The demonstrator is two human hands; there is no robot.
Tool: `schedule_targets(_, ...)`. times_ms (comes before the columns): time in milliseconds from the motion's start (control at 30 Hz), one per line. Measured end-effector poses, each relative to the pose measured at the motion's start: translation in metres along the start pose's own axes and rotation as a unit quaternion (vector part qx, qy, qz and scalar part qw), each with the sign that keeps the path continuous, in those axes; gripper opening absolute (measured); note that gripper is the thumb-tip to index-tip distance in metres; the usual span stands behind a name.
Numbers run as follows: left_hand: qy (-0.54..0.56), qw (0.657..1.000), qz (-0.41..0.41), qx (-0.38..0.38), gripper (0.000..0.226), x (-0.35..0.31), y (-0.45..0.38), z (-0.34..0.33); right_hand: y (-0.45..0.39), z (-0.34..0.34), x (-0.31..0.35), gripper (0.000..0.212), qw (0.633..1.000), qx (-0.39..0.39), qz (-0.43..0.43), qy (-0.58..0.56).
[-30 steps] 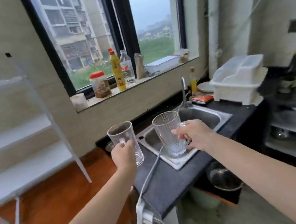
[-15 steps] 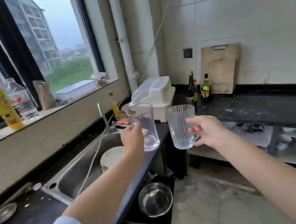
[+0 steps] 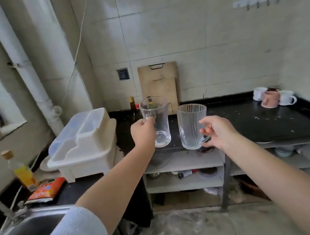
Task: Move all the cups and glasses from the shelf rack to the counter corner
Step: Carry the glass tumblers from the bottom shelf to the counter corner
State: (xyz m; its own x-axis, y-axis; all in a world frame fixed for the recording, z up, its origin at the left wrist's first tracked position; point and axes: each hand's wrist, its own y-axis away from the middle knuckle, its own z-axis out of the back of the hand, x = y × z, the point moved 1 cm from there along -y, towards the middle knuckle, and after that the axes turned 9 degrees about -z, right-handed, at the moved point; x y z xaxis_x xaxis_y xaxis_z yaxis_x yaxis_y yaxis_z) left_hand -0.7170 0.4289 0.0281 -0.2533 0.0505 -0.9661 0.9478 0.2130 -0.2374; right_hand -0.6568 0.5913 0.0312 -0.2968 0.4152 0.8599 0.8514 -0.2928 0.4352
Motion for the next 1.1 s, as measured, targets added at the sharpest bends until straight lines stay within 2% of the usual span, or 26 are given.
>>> schedule_targets(67,0.006,1.0,0.015,0.02,0.04,0.01,-0.017,-0.036,-0.021,0.021,0.015,0.031,0.999,-0.027,0.006,-0.015)
schedule_targets(233,0.014,0.996,0.056,0.074,0.037,0.047,-0.048,-0.148,-0.09,0.086,0.065,0.028,0.992,-0.097,0.033,-0.076)
schedule_targets(433,0.015,0.992,0.074,0.104,0.032,0.075,-0.073,-0.281,-0.167,0.169,0.133,0.033,0.987,-0.126,0.054,-0.089)
schedule_targets(500,0.023,0.991,0.076,0.111,0.036,0.081,-0.081,-0.326,-0.189,0.197,0.155,0.028,0.987,-0.121,0.052,-0.096)
schedule_targets(567,0.032,0.99,0.073,0.119,0.038,0.088,-0.087,-0.371,-0.218,0.229,0.178,0.012,0.986,-0.118,0.053,-0.104)
schedule_targets(633,0.019,0.989,0.08,0.121,0.036,0.097,-0.093,-0.409,-0.246,0.261,0.195,0.024,0.983,-0.127,0.056,-0.116)
schedule_targets(700,0.008,0.989,0.09,0.118,0.036,0.109,-0.101,-0.44,-0.27,0.289,0.205,0.02,0.982,-0.148,0.047,-0.105)
schedule_targets(767,0.0,0.988,0.102,0.116,0.036,0.121,-0.11,-0.467,-0.296,0.315,0.211,0.032,0.979,-0.166,0.032,-0.115)
schedule_targets(867,-0.017,0.986,0.103,0.128,0.038,0.143,-0.127,-0.515,-0.338,0.358,0.22,0.034,0.969,-0.199,0.012,-0.145)
schedule_targets(1100,-0.052,0.969,0.108,0.214,0.032,0.209,-0.17,-0.629,-0.427,0.444,0.241,0.037,0.937,-0.277,-0.042,-0.207)
